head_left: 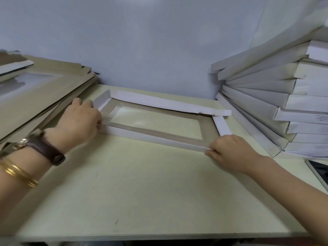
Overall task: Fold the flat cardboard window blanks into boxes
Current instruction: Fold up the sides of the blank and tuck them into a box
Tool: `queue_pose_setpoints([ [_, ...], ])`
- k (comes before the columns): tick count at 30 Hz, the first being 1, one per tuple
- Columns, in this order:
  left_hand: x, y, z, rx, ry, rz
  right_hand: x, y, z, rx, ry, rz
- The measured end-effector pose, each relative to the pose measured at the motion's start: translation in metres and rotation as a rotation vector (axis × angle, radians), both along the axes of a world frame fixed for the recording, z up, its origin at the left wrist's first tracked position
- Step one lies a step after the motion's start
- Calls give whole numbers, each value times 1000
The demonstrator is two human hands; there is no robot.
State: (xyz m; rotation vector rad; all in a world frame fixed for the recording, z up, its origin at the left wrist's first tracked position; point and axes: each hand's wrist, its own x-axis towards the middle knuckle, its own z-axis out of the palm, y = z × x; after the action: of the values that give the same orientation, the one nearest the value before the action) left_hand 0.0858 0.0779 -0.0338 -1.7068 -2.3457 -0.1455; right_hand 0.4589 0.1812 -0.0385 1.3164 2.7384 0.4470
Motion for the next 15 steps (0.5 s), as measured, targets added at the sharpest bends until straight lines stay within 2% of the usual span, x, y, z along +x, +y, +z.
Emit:
queue_pose_setpoints([
  [2,18,6,-3,97,-99,-48,-13,-10,1,27,-17,-8],
  [4,43,7,-6,139,-275,-152,-28,-20,4,-3,-7,7],
  [8,95,5,-20,50,-530,-338,-68,-42,9,-85,83,42],
  [11,113,5,-24,1,-674,-343,-97,-56,12,-138,184,34],
  [15,113,6,-21,70,-910,-266,-125,-63,10,-211,317,10],
])
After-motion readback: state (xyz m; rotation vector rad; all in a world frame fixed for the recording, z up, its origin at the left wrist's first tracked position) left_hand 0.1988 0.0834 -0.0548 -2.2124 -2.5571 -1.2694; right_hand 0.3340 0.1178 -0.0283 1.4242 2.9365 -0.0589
